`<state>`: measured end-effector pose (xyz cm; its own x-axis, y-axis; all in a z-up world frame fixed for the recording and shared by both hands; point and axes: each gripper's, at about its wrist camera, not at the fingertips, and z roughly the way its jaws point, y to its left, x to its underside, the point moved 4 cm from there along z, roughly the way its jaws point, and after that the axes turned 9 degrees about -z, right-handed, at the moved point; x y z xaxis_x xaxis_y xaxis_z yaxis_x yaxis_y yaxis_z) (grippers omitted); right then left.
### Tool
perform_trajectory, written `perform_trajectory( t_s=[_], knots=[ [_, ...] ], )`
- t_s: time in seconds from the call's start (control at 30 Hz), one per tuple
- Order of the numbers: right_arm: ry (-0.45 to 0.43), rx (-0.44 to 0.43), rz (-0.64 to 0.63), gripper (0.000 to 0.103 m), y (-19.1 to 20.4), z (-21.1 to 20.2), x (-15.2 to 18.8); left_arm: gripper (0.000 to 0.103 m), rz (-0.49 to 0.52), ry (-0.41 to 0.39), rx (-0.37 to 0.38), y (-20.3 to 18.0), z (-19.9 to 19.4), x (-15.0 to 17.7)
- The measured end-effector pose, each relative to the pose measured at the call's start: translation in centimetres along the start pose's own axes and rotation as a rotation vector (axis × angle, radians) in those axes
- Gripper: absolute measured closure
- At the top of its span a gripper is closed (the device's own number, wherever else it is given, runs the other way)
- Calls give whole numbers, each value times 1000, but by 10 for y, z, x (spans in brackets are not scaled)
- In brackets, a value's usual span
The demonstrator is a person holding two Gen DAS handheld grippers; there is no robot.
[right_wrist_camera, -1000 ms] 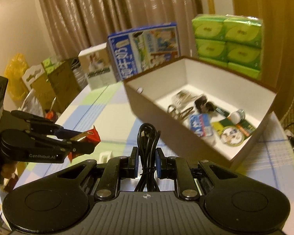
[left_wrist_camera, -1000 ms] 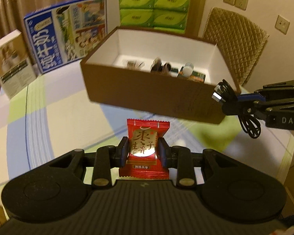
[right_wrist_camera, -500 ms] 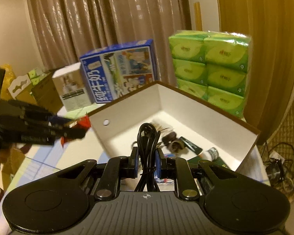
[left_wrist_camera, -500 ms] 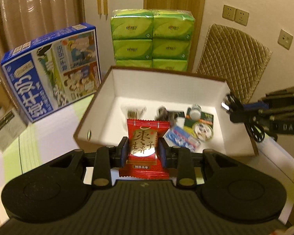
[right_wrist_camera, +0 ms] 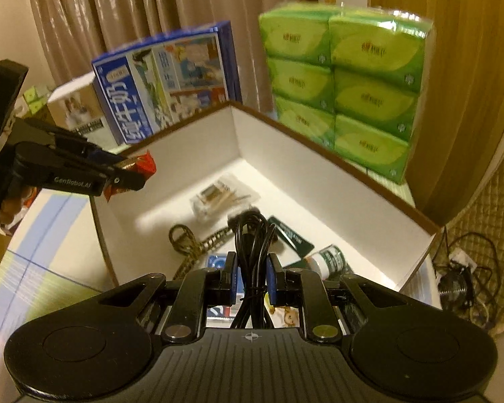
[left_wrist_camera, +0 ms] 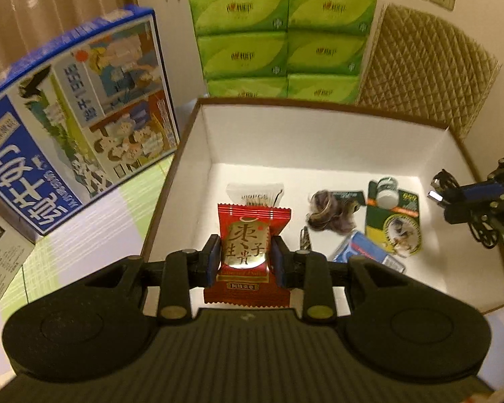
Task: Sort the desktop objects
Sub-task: 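Carry the candy packet and cable with both tools over the box, then open both tools to drop the candy packet and cable into the box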
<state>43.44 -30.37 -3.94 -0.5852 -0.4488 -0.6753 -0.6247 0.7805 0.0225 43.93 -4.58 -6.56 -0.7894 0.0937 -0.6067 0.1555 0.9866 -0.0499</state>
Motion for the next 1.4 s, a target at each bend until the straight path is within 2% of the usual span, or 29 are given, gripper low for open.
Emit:
perform_trajectory(
  t_s=[0.2, 0.37, 0.6, 0.73, 0.83, 1.03, 1.27, 1.3, 1.33, 1.37, 1.4],
  knots=[
    [74, -44, -31, 89, -1, 20, 4, 76, 41, 100, -37, 4, 32, 4],
    [119, -54, -45, 89, 0, 31, 10, 76, 56, 153, -47, 4, 48, 11],
    [203, -8, -50, 89, -6, 43, 12, 74, 65, 204, -58, 4, 61, 20],
    [244, 6, -40, 89, -8, 48, 11, 74, 55, 205, -57, 7, 60, 21],
    [272, 4, -38, 89, -7, 52, 12, 69, 55, 200, -56, 7, 58, 20],
    [357, 7, -47, 89, -5, 63, 16, 68, 62, 194, -51, 5, 53, 21],
    [426, -20, -70, 89, -4, 71, 18, 60, 92, 191, -40, 1, 46, 23],
    [442, -33, -76, 84, -3, 71, 18, 56, 95, 192, -41, 1, 45, 22],
    [460, -49, -78, 71, -3, 72, 19, 53, 98, 191, -40, 1, 43, 22],
    [463, -68, -83, 62, -1, 73, 19, 48, 102, 189, -40, 0, 42, 22],
    [451, -78, -92, 42, 1, 71, 17, 43, 106, 186, -42, 0, 40, 21]
  ],
)
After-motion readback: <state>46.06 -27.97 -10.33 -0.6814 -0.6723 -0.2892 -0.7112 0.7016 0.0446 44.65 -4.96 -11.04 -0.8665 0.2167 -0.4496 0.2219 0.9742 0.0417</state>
